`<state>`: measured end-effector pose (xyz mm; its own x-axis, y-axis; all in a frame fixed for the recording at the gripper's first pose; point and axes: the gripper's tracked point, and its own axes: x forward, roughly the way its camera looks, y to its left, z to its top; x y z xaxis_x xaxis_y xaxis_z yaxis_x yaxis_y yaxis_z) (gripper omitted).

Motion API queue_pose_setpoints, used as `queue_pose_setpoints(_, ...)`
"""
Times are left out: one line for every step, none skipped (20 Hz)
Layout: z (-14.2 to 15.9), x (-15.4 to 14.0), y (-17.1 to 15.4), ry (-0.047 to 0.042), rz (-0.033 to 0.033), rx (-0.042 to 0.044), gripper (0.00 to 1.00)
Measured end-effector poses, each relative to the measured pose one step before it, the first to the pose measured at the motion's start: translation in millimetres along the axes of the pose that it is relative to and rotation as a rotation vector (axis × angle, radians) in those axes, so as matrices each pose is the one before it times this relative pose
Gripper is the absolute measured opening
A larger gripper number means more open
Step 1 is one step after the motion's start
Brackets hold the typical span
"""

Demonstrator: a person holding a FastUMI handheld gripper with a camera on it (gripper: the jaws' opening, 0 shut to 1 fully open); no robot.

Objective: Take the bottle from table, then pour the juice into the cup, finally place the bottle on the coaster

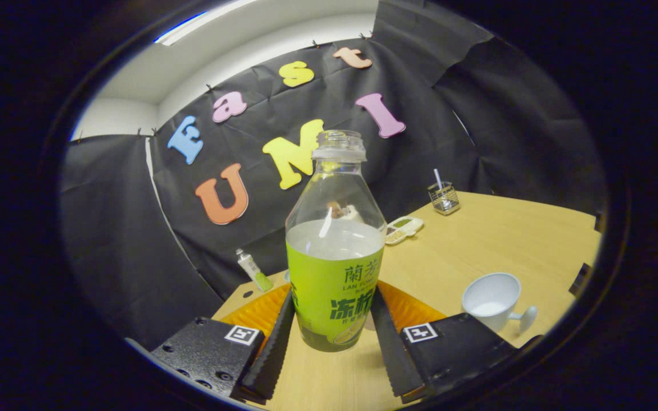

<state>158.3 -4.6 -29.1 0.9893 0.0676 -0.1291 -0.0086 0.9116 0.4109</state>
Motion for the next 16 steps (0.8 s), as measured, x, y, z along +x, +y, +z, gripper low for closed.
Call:
queue_pose_setpoints(0.00,5.30,-0.01,0.00124,-0.00614,-0.02531,0.77)
queue_pose_setpoints(0.03,5.22,0.07,0.00225,-0.00473,-0.02505,0.77)
queue_pose_setpoints(0.11,6.34,0.09,0.00183,-0.00925,-0.02818,0.77)
queue_pose_setpoints(-2.16,4.74,-0.83,0.00163,-0.00930,-0.03219,0.77)
queue_pose_setpoints(1.02,6.78,0.38,-0.00227,-0.00611,-0.02842,0.77)
queue_pose_setpoints(-0.58,5.34,0.57,0.00000,0.00109,-0.02016,0.77)
queue_pose_setpoints(0.55,5.71,1.48,-0.00360,0.00288,-0.01571,0.77)
queue_pose_setpoints(0.35,5.29,-0.47,-0.00207,-0.00160,-0.01826,0.78)
queue_pose_setpoints(-0.96,5.49,-1.04,0.00096,-0.00638,-0.02597,0.77)
queue_pose_setpoints(-2.29,4.16,-2.63,-0.00018,-0.01354,-0.02786,0.78)
queue_pose_setpoints(-1.26,5.51,-1.77,0.00271,-0.01325,-0.02537,0.78)
queue_pose_setpoints(-1.41,5.49,-1.63,0.00302,-0.01148,-0.01991,0.78)
queue_pose_setpoints(-1.21,6.25,-1.67,0.00393,-0.01227,-0.01682,0.78)
queue_pose_setpoints(-3.17,5.91,-2.32,0.00660,-0.01412,-0.01429,0.79)
queue_pose_setpoints(-1.34,5.82,-0.63,0.00452,-0.00796,-0.01278,0.79)
queue_pose_setpoints(-0.05,5.08,0.50,0.00404,-0.00389,-0.00996,0.79)
